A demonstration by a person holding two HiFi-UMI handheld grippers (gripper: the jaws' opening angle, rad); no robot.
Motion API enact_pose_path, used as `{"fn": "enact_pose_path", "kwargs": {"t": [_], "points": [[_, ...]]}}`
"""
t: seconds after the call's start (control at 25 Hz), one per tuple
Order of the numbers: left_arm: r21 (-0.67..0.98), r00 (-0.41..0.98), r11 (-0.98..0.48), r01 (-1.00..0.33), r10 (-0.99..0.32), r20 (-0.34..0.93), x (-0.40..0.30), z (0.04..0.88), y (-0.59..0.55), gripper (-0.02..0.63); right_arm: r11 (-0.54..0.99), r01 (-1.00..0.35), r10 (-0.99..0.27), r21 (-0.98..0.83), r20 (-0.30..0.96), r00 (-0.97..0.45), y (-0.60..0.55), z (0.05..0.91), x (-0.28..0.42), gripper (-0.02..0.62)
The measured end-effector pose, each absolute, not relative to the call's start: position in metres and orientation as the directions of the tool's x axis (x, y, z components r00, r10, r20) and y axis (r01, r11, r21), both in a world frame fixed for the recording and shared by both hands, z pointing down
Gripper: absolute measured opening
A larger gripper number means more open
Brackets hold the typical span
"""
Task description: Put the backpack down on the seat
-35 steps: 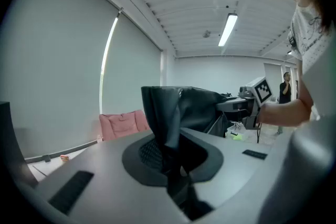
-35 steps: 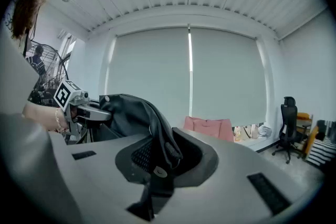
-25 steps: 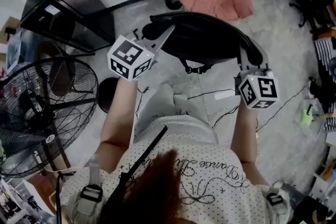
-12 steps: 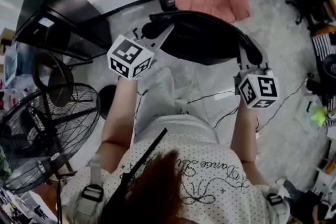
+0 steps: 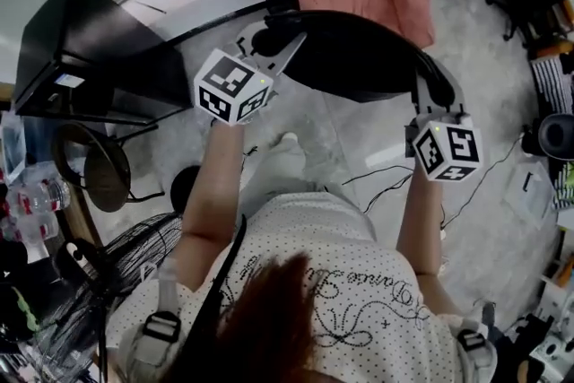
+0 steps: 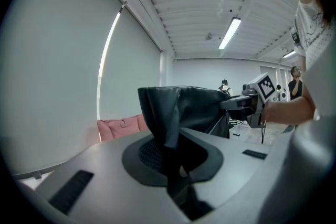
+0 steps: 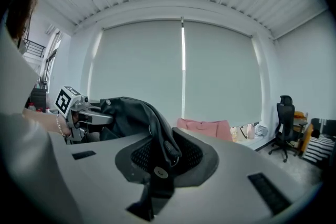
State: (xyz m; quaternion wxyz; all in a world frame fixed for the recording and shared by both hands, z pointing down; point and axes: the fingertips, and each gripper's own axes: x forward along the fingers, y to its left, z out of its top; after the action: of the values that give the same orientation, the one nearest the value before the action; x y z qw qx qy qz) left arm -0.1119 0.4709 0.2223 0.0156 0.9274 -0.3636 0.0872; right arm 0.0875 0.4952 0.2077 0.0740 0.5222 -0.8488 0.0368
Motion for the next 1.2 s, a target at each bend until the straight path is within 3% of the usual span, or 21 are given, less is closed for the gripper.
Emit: {"fn": "enact_pose_path", "kwargs": {"t": [0.52,1.2], "points": [[-0.029,0.676,-0.695,-0.718,-0.707,0.209,-0.145,0.228,0.378,0.037,0.486,-0.874,-0.855,-0.021,0.194,-0.481,0.395,0.217,0.054,0.060],[-0.051,0.572,-0.590,-0.806,-0.797,0.194,-0.101,0.209,0.246,0.037,0.623,-0.782,-0.771,-0.019,0.152,-0.618,0.233,0.202,0.099,0.060]]}}
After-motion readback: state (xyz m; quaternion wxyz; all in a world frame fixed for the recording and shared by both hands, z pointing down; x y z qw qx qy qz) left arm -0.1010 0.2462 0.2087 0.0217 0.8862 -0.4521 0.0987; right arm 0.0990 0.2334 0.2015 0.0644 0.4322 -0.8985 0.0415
